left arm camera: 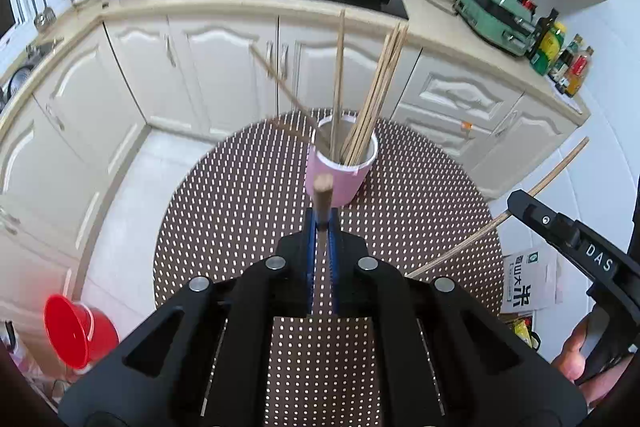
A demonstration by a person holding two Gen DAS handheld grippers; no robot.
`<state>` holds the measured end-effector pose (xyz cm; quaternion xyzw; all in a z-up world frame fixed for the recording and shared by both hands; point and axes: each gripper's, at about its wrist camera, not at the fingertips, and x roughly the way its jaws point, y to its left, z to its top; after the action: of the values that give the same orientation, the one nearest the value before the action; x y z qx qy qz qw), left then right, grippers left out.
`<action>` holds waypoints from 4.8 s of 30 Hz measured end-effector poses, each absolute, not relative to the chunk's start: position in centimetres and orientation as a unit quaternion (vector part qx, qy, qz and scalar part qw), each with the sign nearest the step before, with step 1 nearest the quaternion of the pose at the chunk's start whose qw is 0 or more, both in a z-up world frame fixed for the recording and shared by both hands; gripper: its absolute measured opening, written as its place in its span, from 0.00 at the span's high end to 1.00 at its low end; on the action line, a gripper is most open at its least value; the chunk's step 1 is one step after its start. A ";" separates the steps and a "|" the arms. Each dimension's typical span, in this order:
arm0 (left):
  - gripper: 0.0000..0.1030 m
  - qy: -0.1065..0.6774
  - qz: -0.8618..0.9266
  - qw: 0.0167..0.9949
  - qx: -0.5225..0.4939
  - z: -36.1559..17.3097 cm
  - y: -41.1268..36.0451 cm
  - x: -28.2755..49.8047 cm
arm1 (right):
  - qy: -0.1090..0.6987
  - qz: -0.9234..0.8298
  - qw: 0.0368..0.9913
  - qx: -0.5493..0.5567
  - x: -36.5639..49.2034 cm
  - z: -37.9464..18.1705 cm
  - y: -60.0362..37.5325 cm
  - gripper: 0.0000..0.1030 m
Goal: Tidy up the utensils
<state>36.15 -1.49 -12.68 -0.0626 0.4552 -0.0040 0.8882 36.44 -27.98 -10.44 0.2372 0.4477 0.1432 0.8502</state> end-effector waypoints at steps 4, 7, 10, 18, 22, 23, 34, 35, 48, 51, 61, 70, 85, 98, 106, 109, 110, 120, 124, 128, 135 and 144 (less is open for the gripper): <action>0.94 0.429 -0.009 0.902 -0.052 -10.5 -1.9 35.7 | 0.432 0.140 0.860 0.234 36.6 -9.1 -28.3 0.95; 0.94 0.412 -0.006 0.910 -0.039 -9.5 -2.3 35.4 | 0.422 0.144 0.864 0.235 37.0 -8.3 -28.4 0.95; 0.94 0.398 -0.010 0.916 -0.045 -8.3 -2.4 35.2 | 0.410 0.148 0.869 0.233 37.1 -7.8 -28.3 0.95; 0.94 0.371 -0.026 0.926 -0.064 -5.8 -2.5 35.6 | 0.379 0.158 0.883 0.229 38.1 -5.9 -27.9 0.95; 0.94 0.359 -0.028 0.930 -0.067 -4.9 -2.7 36.1 | 0.364 0.159 0.890 0.225 39.0 -4.9 -27.7 0.95; 0.94 0.357 -0.030 0.931 -0.073 -4.6 -2.7 36.3 | 0.362 0.161 0.890 0.224 39.2 -4.7 -27.5 0.95; 0.94 0.333 -0.027 0.940 -0.067 -3.0 -3.0 38.5 | 0.341 0.170 0.900 0.211 42.4 -3.6 -26.4 0.95; 0.94 0.332 -0.027 0.940 -0.068 -3.1 -3.0 38.9 | 0.342 0.170 0.900 0.209 42.7 -3.7 -26.1 0.95; 0.94 0.369 -0.007 0.926 -0.080 -6.3 -1.7 44.4 | 0.378 0.167 0.895 0.167 46.6 -6.7 -23.5 0.95; 0.94 0.383 -0.003 0.920 -0.079 -7.6 -1.5 45.7 | 0.392 0.168 0.890 0.160 47.6 -7.8 -22.9 0.95; 0.94 0.435 -0.001 0.897 -0.078 -11.9 -1.9 49.0 | 0.446 0.174 0.867 0.139 50.5 -12.0 -21.5 0.95; 0.94 0.474 -0.003 0.877 -0.074 -15.4 -2.3 51.1 | 0.481 0.178 0.848 0.132 52.1 -14.8 -20.5 0.95; 0.94 0.501 -0.005 0.861 -0.085 -18.8 -1.7 52.9 | 0.512 0.175 0.829 0.145 53.6 -17.1 -19.9 0.93; 0.93 0.485 -0.021 0.871 -0.072 -18.0 -1.9 51.2 | 0.522 0.176 0.820 0.152 51.2 -16.5 -20.7 0.53; 0.93 0.481 -0.013 0.874 -0.068 -16.8 -2.0 49.3 | 0.512 0.168 0.831 0.139 48.6 -15.1 -22.2 0.41; 0.93 0.476 -0.005 0.877 -0.064 -16.2 -2.0 48.2 | 0.501 0.168 0.838 0.132 47.3 -14.1 -22.7 0.37; 0.93 0.476 -0.003 0.877 -0.063 -16.1 -2.0 47.9 | 0.499 0.168 0.840 0.129 46.9 -13.8 -22.9 0.36; 0.93 0.463 0.012 0.884 -0.059 -14.0 -2.5 43.2 | 0.465 0.175 0.862 0.104 42.6 -10.5 -23.5 0.21; 0.53 0.449 0.016 0.891 -0.060 -12.9 -2.7 40.8 | 0.451 0.182 0.869 0.093 40.6 -9.2 -23.7 0.19; 0.49 0.427 0.023 0.902 -0.062 -11.6 -2.9 37.9 | 0.436 0.190 0.876 0.085 38.3 -7.9 -24.2 0.18; 0.44 0.402 0.043 0.913 -0.058 -9.8 -3.4 33.8 | 0.416 0.195 0.885 0.068 35.0 -6.4 -25.0 0.13; 0.34 0.364 0.049 0.929 -0.048 -6.9 -3.0 29.5 | 0.398 0.194 0.894 0.064 31.1 -4.8 -24.9 0.11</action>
<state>29.48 -3.02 -6.93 -0.0478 0.3644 0.0486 0.9288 31.14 -24.88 -4.84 0.0643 0.3979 0.1939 0.8944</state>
